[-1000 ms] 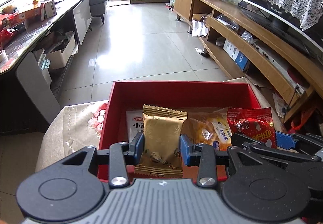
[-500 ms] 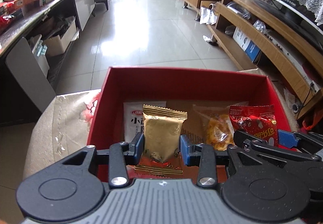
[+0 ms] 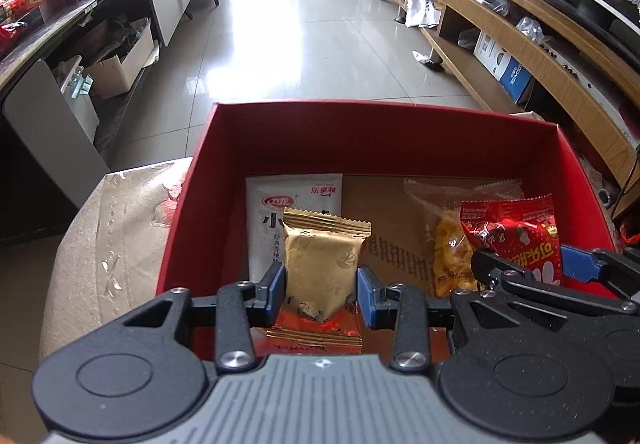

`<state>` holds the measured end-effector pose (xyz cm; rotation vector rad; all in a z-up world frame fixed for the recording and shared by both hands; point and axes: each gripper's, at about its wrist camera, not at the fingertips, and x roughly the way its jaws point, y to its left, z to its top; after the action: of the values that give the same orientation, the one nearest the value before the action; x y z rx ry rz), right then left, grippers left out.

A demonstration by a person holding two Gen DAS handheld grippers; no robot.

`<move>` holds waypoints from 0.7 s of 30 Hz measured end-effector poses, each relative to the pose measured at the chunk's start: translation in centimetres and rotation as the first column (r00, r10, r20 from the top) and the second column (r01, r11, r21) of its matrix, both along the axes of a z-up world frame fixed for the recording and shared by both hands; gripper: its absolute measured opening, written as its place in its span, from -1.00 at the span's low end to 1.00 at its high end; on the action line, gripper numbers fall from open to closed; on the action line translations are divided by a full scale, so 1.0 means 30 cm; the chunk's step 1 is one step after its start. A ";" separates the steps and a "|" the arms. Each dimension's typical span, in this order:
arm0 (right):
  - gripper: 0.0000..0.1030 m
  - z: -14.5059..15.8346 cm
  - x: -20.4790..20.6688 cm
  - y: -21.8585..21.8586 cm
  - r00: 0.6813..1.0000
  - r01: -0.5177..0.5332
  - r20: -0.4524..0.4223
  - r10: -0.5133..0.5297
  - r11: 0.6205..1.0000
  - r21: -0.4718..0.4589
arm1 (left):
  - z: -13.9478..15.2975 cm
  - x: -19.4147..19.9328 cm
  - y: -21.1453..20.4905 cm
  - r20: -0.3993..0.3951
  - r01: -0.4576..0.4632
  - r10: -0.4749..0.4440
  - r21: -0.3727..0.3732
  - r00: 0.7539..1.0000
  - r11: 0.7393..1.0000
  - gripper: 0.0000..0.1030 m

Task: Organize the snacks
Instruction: 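Lower both snacks into the red box and open both grippers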

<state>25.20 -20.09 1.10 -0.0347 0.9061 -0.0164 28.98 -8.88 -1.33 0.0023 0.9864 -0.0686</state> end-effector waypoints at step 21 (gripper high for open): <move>0.47 0.007 -0.004 -0.008 0.999 0.030 0.035 -0.028 0.998 -0.046 | 0.009 -0.006 0.012 0.004 -0.015 0.015 0.020 1.000 1.000 -0.21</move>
<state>25.08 -20.33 1.33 -0.0649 0.8720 -0.0650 28.82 -8.51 -1.06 0.0133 0.9826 -0.0455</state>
